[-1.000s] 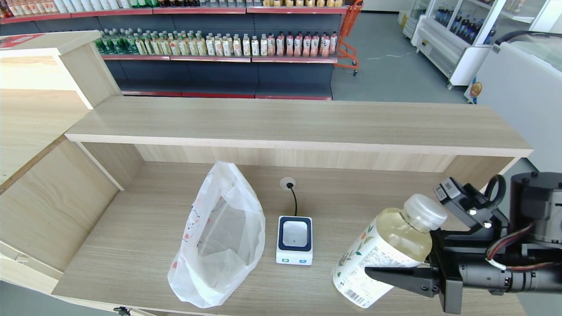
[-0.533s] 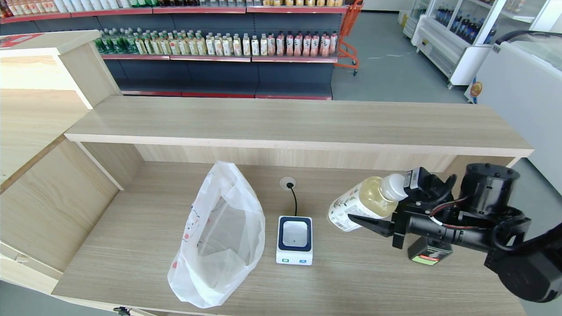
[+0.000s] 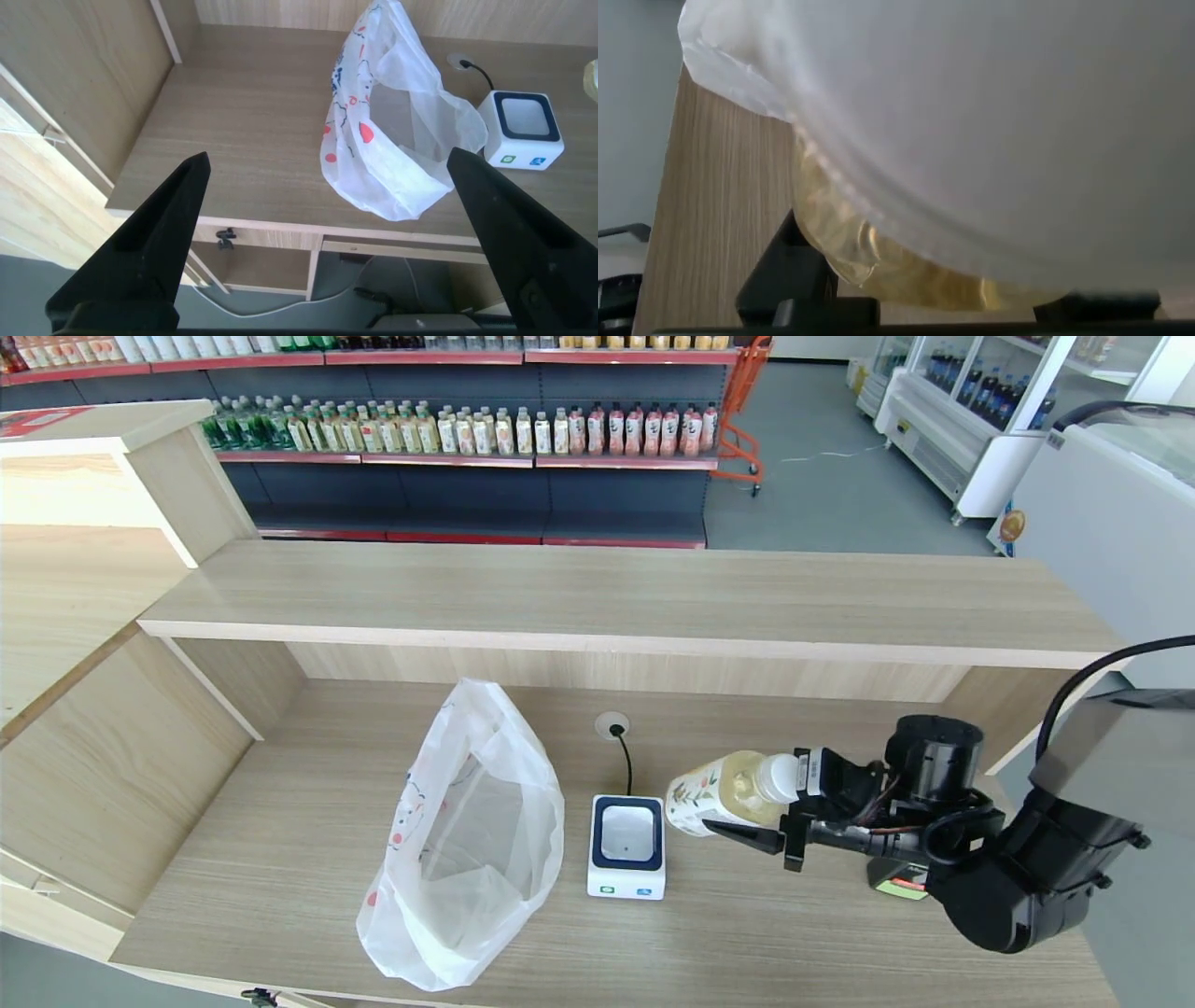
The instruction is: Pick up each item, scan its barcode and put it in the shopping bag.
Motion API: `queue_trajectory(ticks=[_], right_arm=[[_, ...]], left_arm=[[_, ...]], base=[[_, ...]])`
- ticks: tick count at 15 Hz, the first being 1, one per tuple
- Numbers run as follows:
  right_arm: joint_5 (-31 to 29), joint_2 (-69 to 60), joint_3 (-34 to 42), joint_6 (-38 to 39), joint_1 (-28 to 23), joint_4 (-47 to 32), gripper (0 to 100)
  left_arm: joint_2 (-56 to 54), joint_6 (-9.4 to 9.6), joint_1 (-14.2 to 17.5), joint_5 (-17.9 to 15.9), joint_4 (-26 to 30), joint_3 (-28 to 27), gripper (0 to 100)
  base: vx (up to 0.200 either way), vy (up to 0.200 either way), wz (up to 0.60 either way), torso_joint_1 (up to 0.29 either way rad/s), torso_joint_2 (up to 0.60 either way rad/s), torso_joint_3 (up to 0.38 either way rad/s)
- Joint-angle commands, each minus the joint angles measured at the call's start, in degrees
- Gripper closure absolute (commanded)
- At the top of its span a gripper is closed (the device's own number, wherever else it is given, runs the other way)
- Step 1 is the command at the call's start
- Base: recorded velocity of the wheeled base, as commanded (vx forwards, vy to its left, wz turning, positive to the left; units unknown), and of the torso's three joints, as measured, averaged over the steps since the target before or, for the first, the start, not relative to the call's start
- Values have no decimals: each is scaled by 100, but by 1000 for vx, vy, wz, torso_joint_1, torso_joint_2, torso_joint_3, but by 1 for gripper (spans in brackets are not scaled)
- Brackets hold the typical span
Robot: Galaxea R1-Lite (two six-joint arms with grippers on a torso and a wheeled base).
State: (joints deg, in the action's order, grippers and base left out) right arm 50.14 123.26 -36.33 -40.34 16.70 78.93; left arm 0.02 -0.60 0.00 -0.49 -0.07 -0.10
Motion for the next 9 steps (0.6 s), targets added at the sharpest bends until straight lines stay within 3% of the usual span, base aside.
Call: queue_trajectory(ticks=[1, 9], right_arm=[[22, 568, -331, 0, 61, 263, 100], [699, 1359, -981, -44, 343, 834, 100]], left_arm=[[-2, -2, 0, 5, -1, 1, 0], [-2, -2, 0, 5, -1, 1, 0]], base=[[0, 0, 0, 0, 0, 0], [0, 0, 0, 0, 0, 0]])
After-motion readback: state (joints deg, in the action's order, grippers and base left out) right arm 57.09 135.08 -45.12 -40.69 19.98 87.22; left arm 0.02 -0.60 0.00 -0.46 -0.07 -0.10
